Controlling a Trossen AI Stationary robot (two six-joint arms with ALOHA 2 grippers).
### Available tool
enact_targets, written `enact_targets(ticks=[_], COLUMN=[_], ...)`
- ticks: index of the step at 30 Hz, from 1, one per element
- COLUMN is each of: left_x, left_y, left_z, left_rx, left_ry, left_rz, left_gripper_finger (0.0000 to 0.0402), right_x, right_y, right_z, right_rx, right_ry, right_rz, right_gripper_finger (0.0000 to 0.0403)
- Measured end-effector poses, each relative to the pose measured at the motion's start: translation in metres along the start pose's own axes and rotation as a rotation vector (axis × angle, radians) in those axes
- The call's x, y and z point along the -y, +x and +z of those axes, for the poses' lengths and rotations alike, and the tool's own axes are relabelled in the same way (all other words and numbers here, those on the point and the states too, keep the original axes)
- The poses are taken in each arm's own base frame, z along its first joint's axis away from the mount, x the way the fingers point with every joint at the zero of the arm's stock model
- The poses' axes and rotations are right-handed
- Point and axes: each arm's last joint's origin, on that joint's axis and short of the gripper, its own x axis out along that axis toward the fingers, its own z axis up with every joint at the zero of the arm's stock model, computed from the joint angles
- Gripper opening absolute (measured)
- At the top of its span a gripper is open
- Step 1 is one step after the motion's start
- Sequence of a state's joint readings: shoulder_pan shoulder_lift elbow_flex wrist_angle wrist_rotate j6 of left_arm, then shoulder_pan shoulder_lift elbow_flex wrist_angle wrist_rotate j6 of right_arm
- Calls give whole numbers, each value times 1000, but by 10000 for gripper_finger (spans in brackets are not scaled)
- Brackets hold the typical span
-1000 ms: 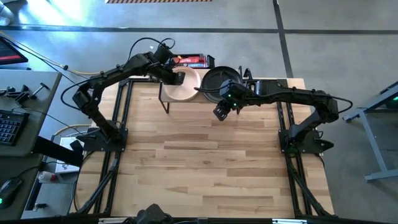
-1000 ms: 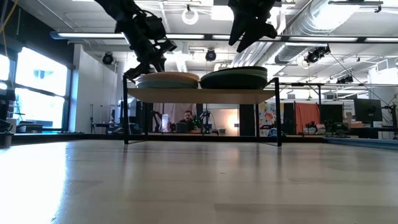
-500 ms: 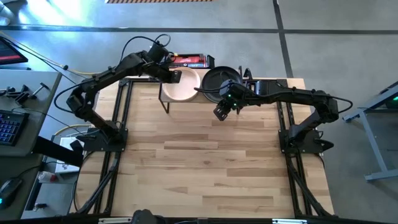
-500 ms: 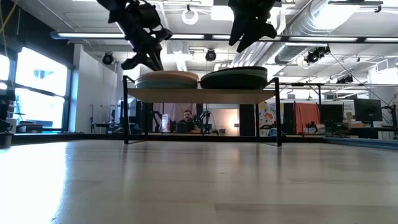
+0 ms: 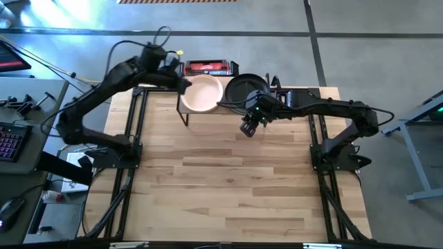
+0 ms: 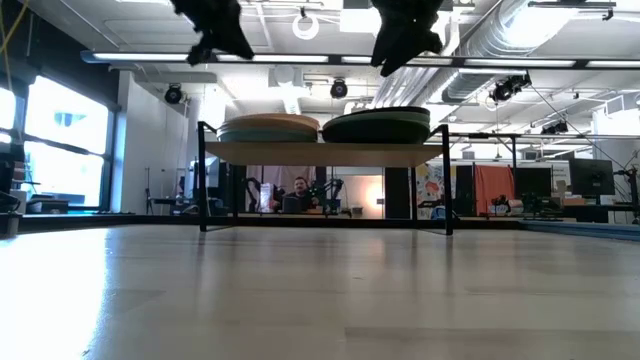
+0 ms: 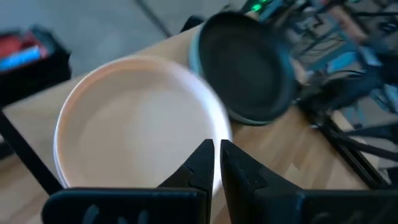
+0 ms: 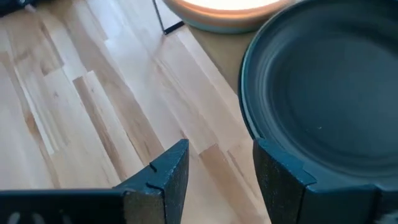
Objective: Place and stack plates onto a shelf
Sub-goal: Return to Home Position
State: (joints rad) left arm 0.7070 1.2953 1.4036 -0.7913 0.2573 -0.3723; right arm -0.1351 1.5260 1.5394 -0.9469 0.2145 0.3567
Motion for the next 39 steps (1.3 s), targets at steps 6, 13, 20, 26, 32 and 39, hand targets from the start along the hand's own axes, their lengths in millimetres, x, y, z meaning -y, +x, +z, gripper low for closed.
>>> enact_targets(ticks=[6,13,20,26,32,39], left_x=[24,37,25,6,-18,-43], left_y=[-52,-98,-111,-106,-87,-60], left_z=[-16,-56,-104,-138,-174,-211], left_rx=[92,159,242,366,387,368], left_ry=[170,271,309,347,366,386], left_rz=[-82,-93,-221,-291,-275,-219], left_gripper_finger=[17,17,17,17,16,16], right_x=[-2,13,31,44,50,55], right_y=[-13,-4,-9,-8,2,17], right_z=[-6,-52,-101,-134,-162,-182], right_rx=[27,129,311,465,511,545], right_ry=[-79,-79,-56,-49,-59,-57], right_rz=[-73,20,155,208,297,306], right_gripper_finger=[158,158,158,158,158,158])
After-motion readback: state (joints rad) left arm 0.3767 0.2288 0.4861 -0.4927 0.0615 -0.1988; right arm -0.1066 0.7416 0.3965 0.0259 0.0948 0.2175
